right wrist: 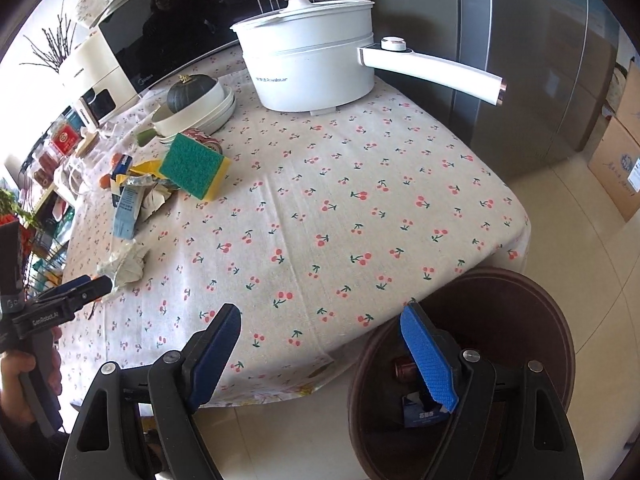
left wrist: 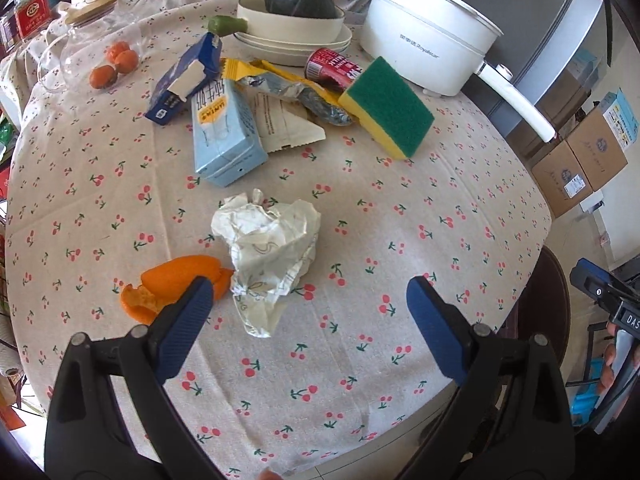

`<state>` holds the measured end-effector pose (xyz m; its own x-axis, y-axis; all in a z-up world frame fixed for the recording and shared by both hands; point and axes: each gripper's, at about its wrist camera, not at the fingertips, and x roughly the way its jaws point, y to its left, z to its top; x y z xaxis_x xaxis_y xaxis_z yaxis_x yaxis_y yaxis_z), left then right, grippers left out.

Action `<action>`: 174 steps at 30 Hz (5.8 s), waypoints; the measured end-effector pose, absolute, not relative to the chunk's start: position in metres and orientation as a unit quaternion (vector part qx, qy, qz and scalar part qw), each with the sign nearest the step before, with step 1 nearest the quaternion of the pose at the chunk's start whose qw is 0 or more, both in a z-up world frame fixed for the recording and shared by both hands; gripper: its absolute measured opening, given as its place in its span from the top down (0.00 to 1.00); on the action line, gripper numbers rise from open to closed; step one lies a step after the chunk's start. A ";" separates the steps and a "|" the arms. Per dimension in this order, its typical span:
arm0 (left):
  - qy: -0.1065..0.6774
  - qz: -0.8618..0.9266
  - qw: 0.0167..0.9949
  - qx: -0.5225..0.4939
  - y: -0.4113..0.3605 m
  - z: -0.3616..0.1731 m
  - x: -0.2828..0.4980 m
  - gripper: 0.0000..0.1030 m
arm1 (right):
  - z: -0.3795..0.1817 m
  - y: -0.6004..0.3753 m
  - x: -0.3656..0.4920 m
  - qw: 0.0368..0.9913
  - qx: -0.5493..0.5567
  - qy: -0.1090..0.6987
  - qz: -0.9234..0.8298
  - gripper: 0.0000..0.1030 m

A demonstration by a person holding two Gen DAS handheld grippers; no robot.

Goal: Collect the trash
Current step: 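Grasp the crumpled white wrapper on the table with the left tool, then grasp the green-yellow sponge with the right tool, then carry the white wrapper and green sponge over the brown bin with both tools, then open both tools to drop the wrapper and sponge into the bin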

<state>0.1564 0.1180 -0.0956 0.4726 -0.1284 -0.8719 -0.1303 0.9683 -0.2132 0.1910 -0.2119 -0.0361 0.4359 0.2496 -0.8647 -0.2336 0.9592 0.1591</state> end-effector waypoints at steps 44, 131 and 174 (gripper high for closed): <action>0.480 0.009 0.846 -0.232 0.202 -0.067 0.162 0.51 | -0.083 0.018 0.313 0.819 -0.247 0.470 0.217 0.12; 0.474 -0.290 0.832 -0.005 -0.169 -0.107 0.144 0.50 | -0.092 -0.414 0.108 0.806 0.020 0.591 -0.005 0.28; 0.477 -0.118 0.870 -0.051 -0.002 -0.064 0.132 0.03 | -0.073 -0.312 0.143 0.813 -0.023 0.580 0.047 0.16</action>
<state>0.1324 -0.0023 -0.0638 0.5178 -0.2533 -0.8171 0.1565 0.9671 -0.2006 0.1426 -0.3118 -0.0725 0.3223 0.0506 -0.9453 -0.1035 0.9945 0.0180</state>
